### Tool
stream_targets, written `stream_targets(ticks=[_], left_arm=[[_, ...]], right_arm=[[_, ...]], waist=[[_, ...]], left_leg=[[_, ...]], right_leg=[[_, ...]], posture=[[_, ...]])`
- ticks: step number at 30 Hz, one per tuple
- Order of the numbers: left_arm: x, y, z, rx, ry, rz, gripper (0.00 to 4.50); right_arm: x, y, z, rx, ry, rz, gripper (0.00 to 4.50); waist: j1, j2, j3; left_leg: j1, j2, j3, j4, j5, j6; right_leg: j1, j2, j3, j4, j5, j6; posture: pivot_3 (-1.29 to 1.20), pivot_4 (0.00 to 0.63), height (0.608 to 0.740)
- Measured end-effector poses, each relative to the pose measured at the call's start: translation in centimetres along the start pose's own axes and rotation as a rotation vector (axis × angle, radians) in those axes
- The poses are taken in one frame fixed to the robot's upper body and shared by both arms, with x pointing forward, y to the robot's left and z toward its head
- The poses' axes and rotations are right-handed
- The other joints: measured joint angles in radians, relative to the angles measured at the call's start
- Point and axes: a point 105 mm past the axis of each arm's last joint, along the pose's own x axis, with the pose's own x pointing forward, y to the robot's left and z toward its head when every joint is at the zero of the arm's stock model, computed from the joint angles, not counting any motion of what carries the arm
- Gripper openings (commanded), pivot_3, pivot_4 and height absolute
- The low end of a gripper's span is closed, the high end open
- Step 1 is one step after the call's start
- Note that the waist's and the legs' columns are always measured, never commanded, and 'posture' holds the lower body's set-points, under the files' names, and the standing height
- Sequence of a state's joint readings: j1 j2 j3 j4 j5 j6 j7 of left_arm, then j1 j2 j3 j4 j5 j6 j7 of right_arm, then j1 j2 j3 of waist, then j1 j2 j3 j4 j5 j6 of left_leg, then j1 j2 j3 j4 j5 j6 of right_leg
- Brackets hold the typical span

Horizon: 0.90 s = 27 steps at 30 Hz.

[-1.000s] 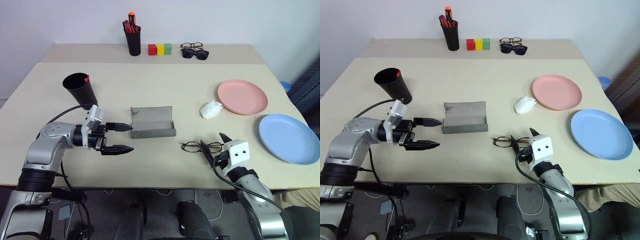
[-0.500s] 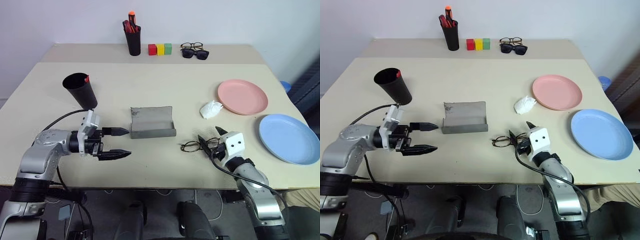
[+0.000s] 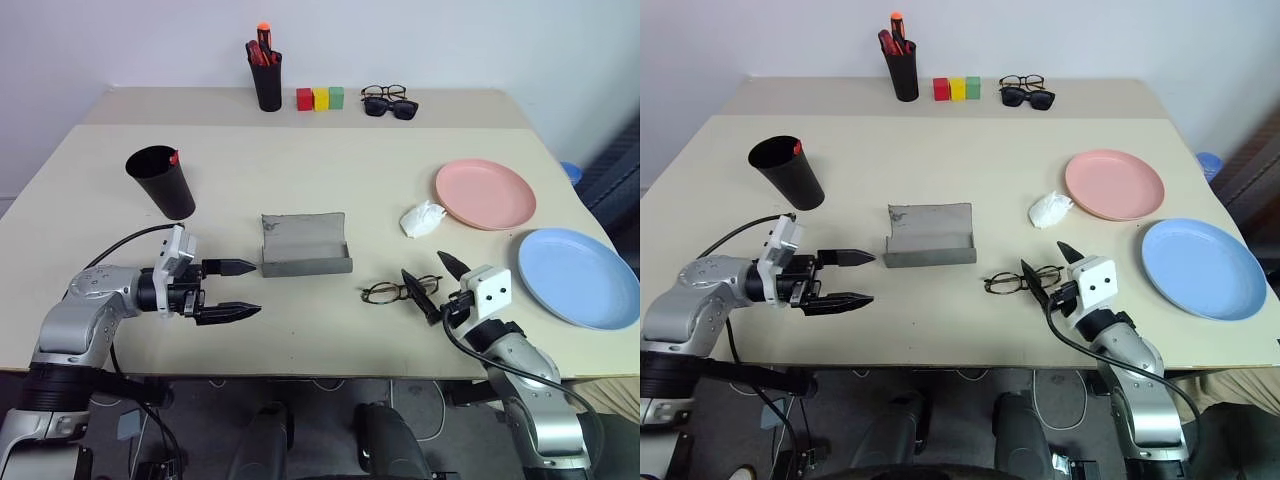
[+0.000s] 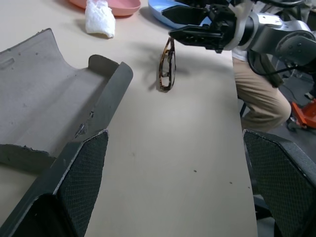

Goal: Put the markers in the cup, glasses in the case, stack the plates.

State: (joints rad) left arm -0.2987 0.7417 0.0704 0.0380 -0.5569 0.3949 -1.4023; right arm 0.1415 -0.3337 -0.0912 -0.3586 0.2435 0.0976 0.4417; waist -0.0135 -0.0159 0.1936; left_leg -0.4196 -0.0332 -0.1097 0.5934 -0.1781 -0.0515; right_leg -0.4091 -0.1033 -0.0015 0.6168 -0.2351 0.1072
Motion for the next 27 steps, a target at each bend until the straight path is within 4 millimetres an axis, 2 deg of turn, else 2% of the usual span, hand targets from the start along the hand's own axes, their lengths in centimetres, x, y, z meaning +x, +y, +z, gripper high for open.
stream_targets(ticks=[7, 11, 13, 17, 20, 22, 27], left_arm=[[-0.1, 0.1, -0.1, 0.008, -0.005, -0.005, 4.5], [-0.3, -0.1, -0.6, -0.005, 0.001, 0.0, 4.5], [-0.6, -0.3, -0.8, -0.01, 0.008, 0.008, 4.5], [-0.9, -0.9, -0.5, 0.008, 0.011, 0.024, 4.5], [-1.0, -1.2, -0.5, 0.005, 0.019, 0.034, 4.5], [-1.3, -1.1, -0.4, -0.004, 0.018, 0.054, 4.5], [-1.2, -1.3, 0.3, 0.01, 0.011, 0.061, 4.5]], right_arm=[[-0.7, 1.5, 0.4, 0.038, -0.015, 0.076, 3.75], [-0.4, 2.3, 0.4, 0.046, -0.019, 0.119, 3.75], [0.9, 2.8, 0.2, 0.036, -0.023, 0.16, 3.75], [5.0, 2.9, -1.8, -0.019, -0.002, 0.194, 3.75], [6.9, 2.1, -2.7, -0.041, 0.01, 0.19, 3.75], [7.8, 1.4, -2.1, -0.057, -0.017, 0.18, 3.75], [7.6, -1.2, -0.3, -0.087, -0.071, 0.124, 3.75]], waist=[[-0.001, 0.0, 0.0], [-0.001, 0.0, 0.0], [-0.006, 0.0, 0.0], [-0.007, 0.0, 0.0], [0.0, 0.001, 0.0], [0.0, 0.001, 0.0], [-0.002, 0.001, 0.0]], left_leg=[[0.0, 0.001, 0.0, 0.0, 0.0, 0.0], [0.0, 0.005, 0.001, 0.0, 0.0, 0.0], [0.0, 0.006, 0.002, 0.0, 0.0, 0.0], [0.001, 0.008, 0.004, 0.0, 0.0, 0.0], [-0.001, 0.007, 0.004, 0.0, 0.0, 0.0], [-0.001, 0.006, 0.004, 0.0, 0.0, 0.0], [0.0, 0.006, 0.005, 0.0, 0.0, 0.0]], right_leg=[[0.0, 0.0, 0.0, 0.0, 0.0, 0.0], [0.0, 0.0, 0.0, 0.0, 0.0, 0.0], [-0.001, 0.001, 0.0, -0.002, 0.002, -0.002], [-0.001, 0.002, -0.001, -0.003, 0.003, -0.005], [-0.002, 0.002, -0.001, -0.003, 0.003, -0.004], [-0.002, 0.002, -0.001, -0.003, 0.003, -0.004], [-0.001, 0.004, -0.001, -0.002, 0.003, -0.004]], posture=[[0.0, 0.15, 0.74], [0.0, 0.15, 0.74], [0.0, 0.15, 0.74], [0.0, 0.15, 0.74], [0.0, 0.15, 0.74], [0.0, 0.15, 0.74], [0.0, 0.15, 0.74]])
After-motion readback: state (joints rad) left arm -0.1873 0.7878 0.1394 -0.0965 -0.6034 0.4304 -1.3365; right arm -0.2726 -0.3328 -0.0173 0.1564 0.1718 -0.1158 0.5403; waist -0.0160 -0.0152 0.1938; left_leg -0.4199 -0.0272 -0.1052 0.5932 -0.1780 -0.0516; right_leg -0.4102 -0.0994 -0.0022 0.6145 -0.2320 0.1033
